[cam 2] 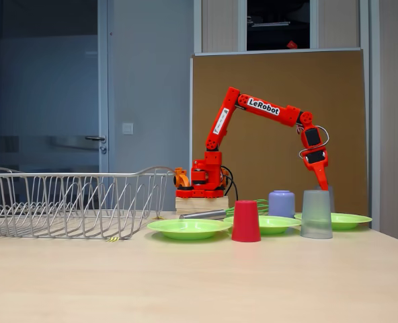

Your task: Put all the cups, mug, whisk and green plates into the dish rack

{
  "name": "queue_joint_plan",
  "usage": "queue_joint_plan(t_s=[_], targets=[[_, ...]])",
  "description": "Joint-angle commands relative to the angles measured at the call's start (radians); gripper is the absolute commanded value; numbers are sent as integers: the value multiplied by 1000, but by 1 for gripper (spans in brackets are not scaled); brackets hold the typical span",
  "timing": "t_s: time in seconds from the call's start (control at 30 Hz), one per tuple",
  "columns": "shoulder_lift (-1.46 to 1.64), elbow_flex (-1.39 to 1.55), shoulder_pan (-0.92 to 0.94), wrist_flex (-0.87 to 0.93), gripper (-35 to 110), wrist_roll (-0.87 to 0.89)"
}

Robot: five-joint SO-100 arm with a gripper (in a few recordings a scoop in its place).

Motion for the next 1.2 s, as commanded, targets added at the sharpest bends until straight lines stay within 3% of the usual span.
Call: queue_joint_plan(t_s=[0.0,0.1,0.27,0.4,0.73,0.97,1.17], targets=[[58,25,0,-15,35,-5],[61,43,2,-32,33,-12],[64,55,15,-40,12,-8],[89,54,29,-29,3,-14],[270,32,64,141,0,-106],[476,-8,213,341,0,-373],[643,-26,526,436,0,-859]])
